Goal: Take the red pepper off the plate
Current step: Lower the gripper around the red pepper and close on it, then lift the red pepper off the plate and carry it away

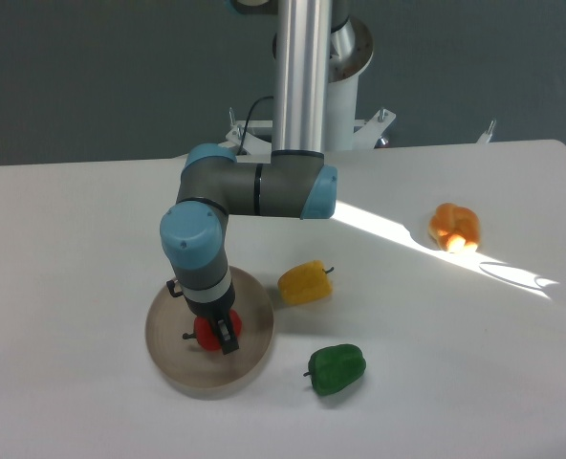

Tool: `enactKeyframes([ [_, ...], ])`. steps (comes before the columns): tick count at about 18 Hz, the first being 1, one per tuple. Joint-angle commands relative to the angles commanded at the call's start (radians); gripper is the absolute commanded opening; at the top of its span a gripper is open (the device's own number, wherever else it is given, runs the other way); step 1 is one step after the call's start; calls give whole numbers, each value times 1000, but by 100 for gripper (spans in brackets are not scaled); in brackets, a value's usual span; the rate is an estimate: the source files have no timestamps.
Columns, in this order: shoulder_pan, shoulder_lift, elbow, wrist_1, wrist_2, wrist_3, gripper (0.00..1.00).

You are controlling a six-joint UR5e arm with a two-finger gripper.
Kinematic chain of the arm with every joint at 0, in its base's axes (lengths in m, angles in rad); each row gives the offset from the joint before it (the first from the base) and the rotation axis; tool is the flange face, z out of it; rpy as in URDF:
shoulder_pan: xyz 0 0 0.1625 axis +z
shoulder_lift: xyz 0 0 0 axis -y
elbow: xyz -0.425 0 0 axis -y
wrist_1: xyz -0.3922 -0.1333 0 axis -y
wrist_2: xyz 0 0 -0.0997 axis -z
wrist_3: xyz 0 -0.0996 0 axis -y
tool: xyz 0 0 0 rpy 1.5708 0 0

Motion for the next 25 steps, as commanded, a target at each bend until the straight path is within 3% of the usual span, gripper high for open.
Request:
enactKeyframes([
  [6,14,28,15,-18,2,24,63],
  [9,43,41,43,-84,5,69,63],
  [18,250,132,61,-248,14,382,63],
  [25,353,140,81,-265,14,538,63],
])
